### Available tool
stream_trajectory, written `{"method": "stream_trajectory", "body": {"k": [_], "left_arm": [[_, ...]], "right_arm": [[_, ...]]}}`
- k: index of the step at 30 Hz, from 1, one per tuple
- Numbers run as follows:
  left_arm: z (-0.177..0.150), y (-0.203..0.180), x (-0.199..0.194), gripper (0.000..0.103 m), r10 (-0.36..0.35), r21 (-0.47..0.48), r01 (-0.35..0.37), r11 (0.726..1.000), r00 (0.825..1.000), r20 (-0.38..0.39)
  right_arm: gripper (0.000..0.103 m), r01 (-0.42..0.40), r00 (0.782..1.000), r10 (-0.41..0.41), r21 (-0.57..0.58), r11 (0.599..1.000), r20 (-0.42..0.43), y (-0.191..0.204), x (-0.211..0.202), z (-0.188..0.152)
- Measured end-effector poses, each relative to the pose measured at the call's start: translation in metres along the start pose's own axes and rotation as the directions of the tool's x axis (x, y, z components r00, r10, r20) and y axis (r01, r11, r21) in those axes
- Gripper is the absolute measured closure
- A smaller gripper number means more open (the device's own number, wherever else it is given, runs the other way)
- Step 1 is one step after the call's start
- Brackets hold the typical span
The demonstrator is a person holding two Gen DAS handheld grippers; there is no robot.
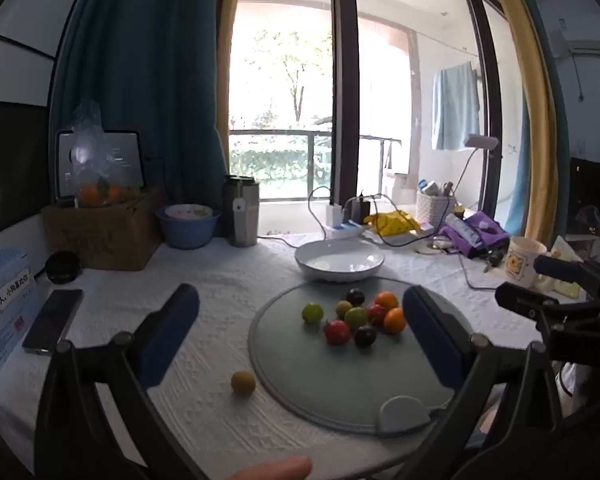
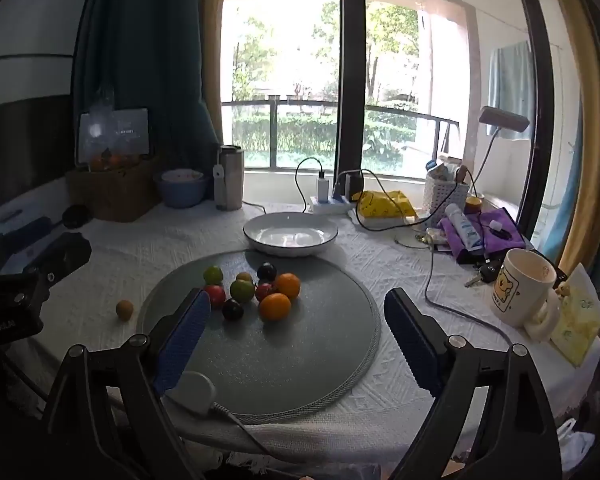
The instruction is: Organize fruits
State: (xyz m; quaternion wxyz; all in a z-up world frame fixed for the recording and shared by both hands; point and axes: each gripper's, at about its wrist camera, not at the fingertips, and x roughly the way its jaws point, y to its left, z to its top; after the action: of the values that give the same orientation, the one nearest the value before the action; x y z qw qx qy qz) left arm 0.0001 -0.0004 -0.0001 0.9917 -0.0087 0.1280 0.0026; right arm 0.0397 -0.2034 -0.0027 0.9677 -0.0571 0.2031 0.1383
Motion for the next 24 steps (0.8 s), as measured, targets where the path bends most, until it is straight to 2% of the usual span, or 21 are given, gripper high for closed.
{"method": "stream_trajectory", "body": {"k": [2,4,6,8,12,24], "left_arm": [[0.000,-0.001,0.000,0.000,0.011,-0.006,-0.011,1.000,1.000,0.010],[0.000,-0.001,0.002,0.000,0.025,-0.012,-0.025,1.000,1.000,0.009],[0.000,-0.008,-0.004,0.000,0.020,-0.005,-0.019,1.000,1.000,0.024],[0.005,0.004,-0.006,0.000,-0.013,-0.033,0.014,0.999,1.000,0.014],[0.003,-0.001,-0.017,0.000,0.011,0.001,-0.011,1.000,0.999,0.033],[0.003,0.002,-0.018,0.000,0.006,-0.003,-0.006,1.000,1.000,0.023]], "right_arm": [[0.012,0.001,1.000,-0.001,0.005,1.000,-0.010,0.002,0.004,0.001],[0.012,-0.001,0.999,0.000,0.018,1.000,0.044,0.001,-0.010,0.004],[0.012,-0.008,0.998,0.006,0.035,0.999,0.059,-0.004,-0.014,0.002],[0.012,-0.005,0.999,0.004,0.022,1.000,0.048,-0.002,-0.014,0.003],[0.012,-0.006,0.999,0.005,0.023,1.000,0.047,0.001,-0.017,0.003],[0.012,-0.021,0.999,0.020,0.026,0.999,0.037,0.005,-0.016,0.004]]}}
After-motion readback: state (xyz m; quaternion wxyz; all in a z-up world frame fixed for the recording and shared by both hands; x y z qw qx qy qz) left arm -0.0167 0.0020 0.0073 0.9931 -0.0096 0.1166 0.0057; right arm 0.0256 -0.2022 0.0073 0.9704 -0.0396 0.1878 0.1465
